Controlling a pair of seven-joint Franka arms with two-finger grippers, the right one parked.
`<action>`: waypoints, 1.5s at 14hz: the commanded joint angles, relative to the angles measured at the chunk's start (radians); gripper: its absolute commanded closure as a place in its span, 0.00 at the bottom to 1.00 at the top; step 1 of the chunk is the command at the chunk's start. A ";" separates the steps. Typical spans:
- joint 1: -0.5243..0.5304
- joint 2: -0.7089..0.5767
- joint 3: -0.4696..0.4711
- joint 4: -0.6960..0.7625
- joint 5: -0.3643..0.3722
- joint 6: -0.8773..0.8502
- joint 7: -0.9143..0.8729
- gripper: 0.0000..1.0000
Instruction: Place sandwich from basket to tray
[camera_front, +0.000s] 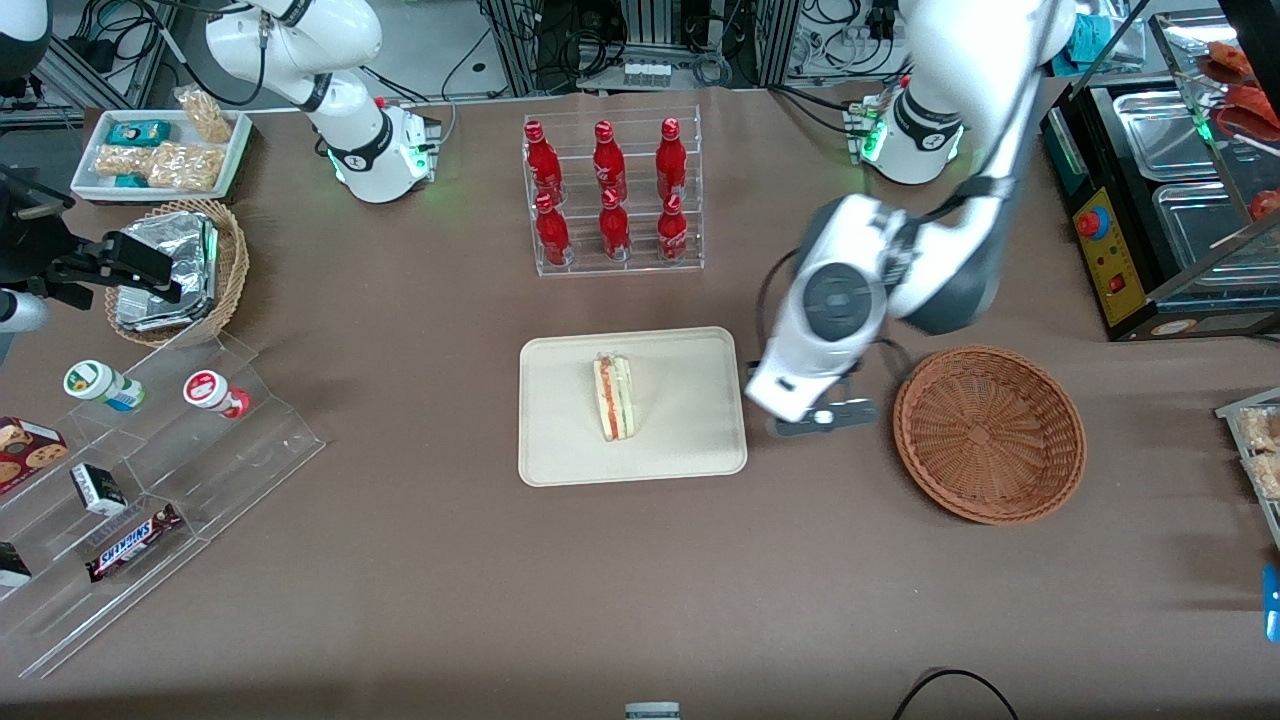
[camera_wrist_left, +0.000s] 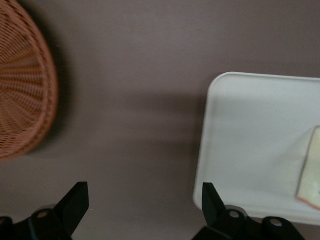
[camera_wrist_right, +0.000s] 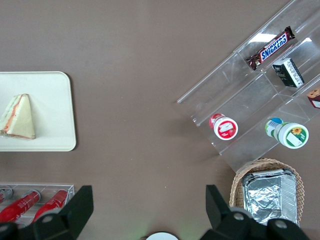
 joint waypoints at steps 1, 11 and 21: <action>0.064 -0.150 -0.006 -0.138 0.004 -0.021 0.148 0.00; 0.403 -0.341 -0.112 -0.089 0.007 -0.238 0.549 0.00; 0.581 -0.401 -0.118 0.041 0.011 -0.245 0.657 0.00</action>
